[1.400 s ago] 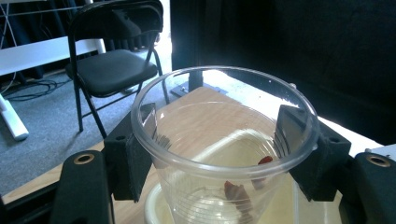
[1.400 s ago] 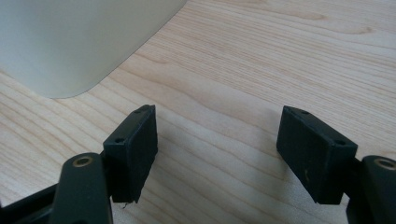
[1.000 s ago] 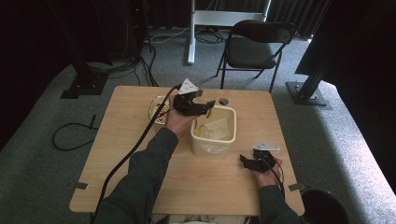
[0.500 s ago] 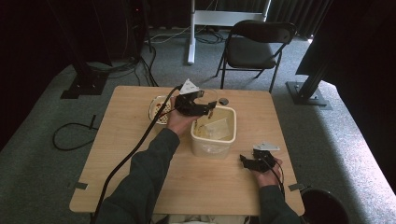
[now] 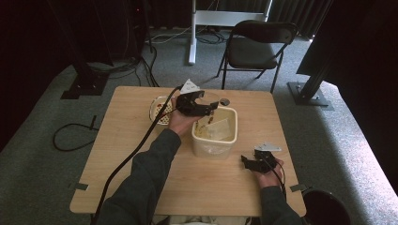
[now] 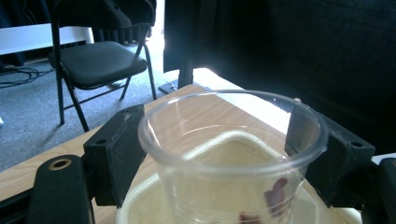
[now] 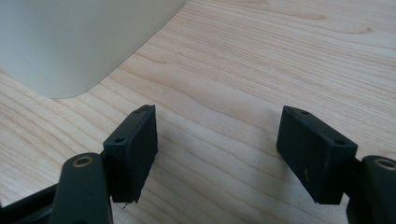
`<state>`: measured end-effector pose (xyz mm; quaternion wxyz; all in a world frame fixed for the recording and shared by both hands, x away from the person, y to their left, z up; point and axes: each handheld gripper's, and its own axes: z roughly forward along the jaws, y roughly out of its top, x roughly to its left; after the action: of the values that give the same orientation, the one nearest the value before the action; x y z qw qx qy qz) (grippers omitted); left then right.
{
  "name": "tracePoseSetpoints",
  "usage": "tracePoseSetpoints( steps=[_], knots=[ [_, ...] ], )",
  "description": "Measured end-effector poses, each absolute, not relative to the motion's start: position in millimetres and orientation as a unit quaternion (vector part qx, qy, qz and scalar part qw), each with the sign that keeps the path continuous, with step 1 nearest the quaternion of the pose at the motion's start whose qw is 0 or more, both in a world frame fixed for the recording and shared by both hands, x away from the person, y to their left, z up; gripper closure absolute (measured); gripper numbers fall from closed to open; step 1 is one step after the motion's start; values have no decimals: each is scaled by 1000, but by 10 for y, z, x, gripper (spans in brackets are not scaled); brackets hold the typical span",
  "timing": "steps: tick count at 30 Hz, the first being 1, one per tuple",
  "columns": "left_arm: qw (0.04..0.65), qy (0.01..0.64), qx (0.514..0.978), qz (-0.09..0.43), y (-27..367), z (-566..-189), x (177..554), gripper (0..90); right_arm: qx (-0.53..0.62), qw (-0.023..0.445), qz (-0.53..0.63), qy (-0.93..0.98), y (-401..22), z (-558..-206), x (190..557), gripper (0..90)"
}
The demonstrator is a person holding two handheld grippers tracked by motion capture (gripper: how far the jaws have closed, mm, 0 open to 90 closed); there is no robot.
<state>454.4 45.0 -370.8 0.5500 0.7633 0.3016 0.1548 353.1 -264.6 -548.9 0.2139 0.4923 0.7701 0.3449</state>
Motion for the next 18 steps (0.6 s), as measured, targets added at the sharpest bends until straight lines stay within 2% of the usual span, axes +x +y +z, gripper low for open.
tracePoseSetpoints(
  steps=[11, 18],
  knots=[
    [549, 309, 761, 154, 449, -3718, 4568, 194, 492, 214, 345, 770, -2647, -5488, 3531, 283],
    [546, 315, 760, 159, 466, -3700, 4561, 153, 492, 214, 345, 770, -2647, -5488, 3531, 283]
  ],
)
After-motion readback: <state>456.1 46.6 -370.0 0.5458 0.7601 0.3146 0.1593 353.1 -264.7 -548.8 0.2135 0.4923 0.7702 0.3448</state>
